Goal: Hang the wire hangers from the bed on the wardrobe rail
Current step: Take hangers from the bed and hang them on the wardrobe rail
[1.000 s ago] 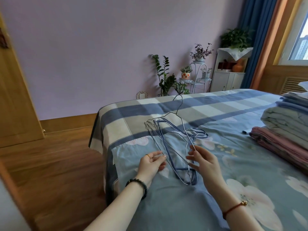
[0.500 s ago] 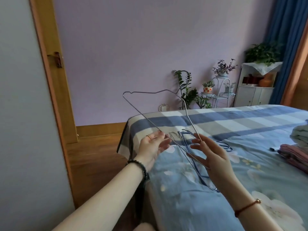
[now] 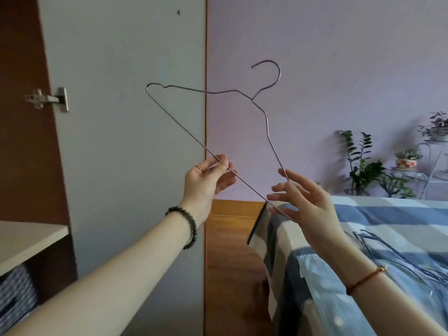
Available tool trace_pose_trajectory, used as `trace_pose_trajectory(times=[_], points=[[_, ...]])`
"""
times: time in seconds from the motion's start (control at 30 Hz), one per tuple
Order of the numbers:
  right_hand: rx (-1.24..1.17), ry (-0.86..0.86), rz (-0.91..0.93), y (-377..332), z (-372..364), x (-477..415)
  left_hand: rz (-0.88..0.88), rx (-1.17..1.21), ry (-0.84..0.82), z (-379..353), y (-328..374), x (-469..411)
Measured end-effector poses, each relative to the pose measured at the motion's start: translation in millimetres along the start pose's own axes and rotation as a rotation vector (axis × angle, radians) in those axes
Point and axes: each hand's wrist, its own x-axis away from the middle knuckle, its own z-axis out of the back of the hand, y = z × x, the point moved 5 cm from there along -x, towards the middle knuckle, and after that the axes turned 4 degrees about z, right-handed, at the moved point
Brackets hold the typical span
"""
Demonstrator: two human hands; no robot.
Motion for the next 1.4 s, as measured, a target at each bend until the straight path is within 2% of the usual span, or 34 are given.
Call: trace_pose_trajectory(times=[0.33, 0.57, 0.77, 1.13, 1.4], points=[[-0.066, -0.369, 0.026, -5.5, -205.5, -39.3, -0.23, -0.043, 0.311, 149.7, 141.9, 7.4], [-0.057, -0.611, 0.119, -24.4, -349.2, -34.8, -0.373, -0.146, 0.522, 246.7, 245.1, 50.6], [-0.175, -0.808, 0.186, -57.5, -463.2, -8.8, -0.515, -0.187, 0.68, 313.8, 333.6, 100.8], [-0.399, -1.003, 0.231, -148.5, -635.0, 43.5, -0.686, -0.287, 0.944, 375.1, 475.7, 190.9], [-0.492, -1.071, 0.206, -214.9, -703.2, 62.6, -0.709, -0.328, 0.962, 386.9, 546.1, 221.8]])
